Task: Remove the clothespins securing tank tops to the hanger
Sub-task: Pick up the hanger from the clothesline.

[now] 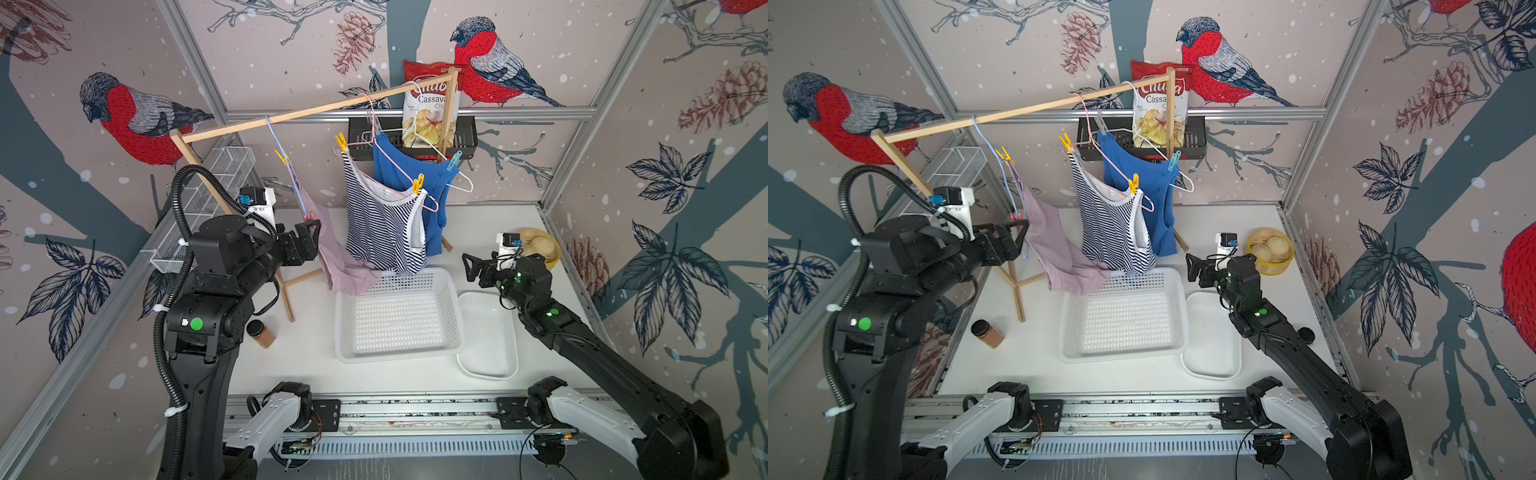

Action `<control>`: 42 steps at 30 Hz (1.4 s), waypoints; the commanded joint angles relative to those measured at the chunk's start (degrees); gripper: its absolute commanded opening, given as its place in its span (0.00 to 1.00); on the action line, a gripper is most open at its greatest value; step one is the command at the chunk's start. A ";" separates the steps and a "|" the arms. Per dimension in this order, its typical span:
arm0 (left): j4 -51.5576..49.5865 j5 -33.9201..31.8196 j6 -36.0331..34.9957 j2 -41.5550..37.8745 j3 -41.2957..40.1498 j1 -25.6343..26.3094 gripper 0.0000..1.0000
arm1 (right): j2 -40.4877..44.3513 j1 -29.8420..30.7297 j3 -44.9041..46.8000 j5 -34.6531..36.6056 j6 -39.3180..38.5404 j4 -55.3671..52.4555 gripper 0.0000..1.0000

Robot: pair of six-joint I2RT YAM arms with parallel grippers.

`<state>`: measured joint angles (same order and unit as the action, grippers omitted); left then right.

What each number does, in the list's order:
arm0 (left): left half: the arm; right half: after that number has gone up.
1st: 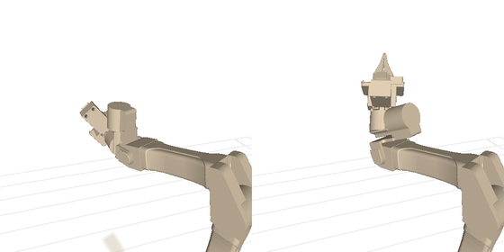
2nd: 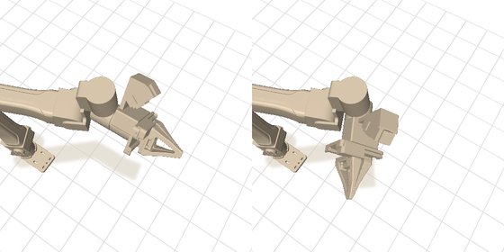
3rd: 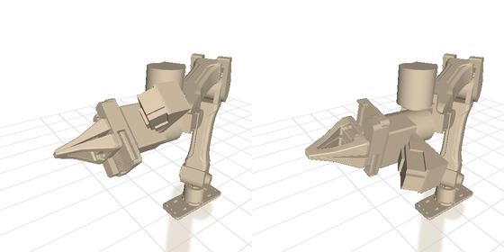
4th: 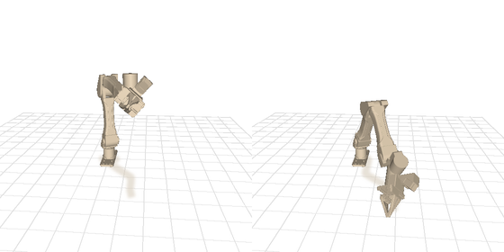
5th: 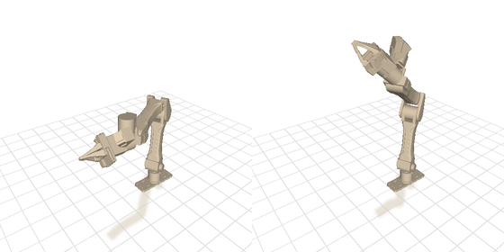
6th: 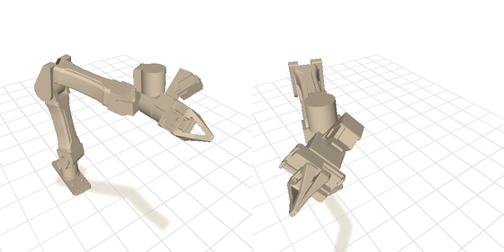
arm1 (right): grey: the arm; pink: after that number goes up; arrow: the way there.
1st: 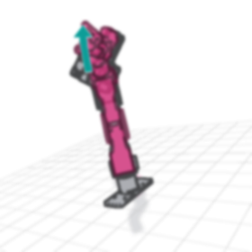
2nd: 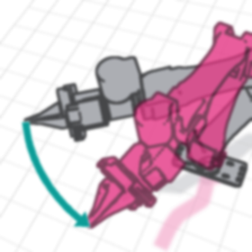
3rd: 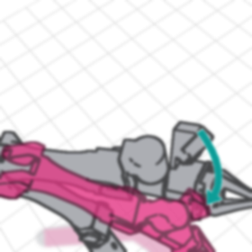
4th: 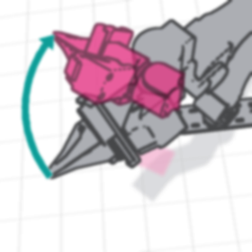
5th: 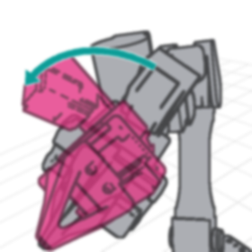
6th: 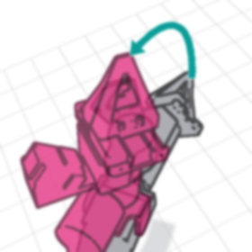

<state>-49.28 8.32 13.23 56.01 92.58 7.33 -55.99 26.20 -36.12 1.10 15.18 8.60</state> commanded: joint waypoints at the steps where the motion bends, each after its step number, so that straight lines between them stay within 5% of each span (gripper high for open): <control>1: -2.94 -1.09 -2.99 1.65 1.44 0.36 0.86 | -0.67 0.00 0.59 -0.07 1.36 2.19 1.00; 13: -10.83 -12.18 -3.25 0.86 -3.14 0.47 0.76 | -3.74 -0.09 1.06 1.34 2.64 2.82 1.00; 21: -9.18 -13.45 -3.18 0.68 -4.43 0.49 0.42 | -7.36 -0.79 -0.95 0.17 1.43 3.09 1.00; 28: -5.85 -13.50 -2.34 -0.42 -4.10 0.49 0.00 | -9.37 -1.11 -2.11 -0.50 1.74 2.73 1.00; 42: 3.53 -17.94 -6.27 -4.05 -1.41 0.49 0.00 | -8.81 -1.08 -2.29 -0.47 2.29 2.72 1.00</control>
<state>-53.15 -7.57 9.02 52.58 90.45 7.79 -65.47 25.08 -38.13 0.45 16.84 9.85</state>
